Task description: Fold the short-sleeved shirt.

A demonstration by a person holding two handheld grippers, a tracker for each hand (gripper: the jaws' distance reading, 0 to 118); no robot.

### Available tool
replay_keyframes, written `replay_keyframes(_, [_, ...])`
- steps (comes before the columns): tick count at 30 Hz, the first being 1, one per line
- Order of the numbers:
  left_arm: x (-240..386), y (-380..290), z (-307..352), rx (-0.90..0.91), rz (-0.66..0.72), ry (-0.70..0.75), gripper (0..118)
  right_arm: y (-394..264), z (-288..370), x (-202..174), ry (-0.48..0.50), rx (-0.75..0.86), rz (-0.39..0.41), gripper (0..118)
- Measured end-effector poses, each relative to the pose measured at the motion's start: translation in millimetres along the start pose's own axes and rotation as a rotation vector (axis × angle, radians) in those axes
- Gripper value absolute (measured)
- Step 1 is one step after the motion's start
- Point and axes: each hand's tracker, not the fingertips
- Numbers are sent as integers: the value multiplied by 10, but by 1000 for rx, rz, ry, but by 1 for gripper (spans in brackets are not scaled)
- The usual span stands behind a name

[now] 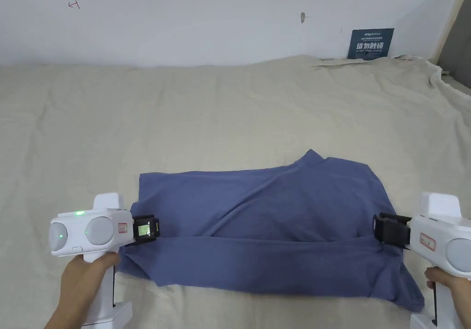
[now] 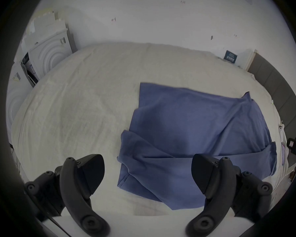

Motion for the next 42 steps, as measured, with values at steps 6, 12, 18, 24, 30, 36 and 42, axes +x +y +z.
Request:
replay_keyframes(6, [-22, -123, 474, 111, -15, -22, 108, 0, 626, 61, 21, 138, 15, 100])
replay_keyframes(12, [-82, -366, 770, 157, -15, -22, 105, -201, 991, 135, 10, 220, 16, 100])
replay_keyframes(18, [-125, -703, 941, 237, -21, -32, 34, -418, 1145, 158, -5, 248, 29, 42])
replay_keyframes(24, [-150, -929, 978, 223, -42, -10, 0, -560, 1137, 159, 11, 243, 27, 0])
replay_keyframes(30, [-180, -956, 935, 179, -32, -18, 0, -543, 1124, 158, 23, 240, 22, 0])
replay_keyframes(36, [-209, -735, 625, 55, -14, -25, 0, -512, 1061, 150, 21, 234, 15, 0])
replay_keyframes(42, [-234, -536, 116, -107, 16, -1, 46, -485, 983, 150, 17, 220, 11, 0])
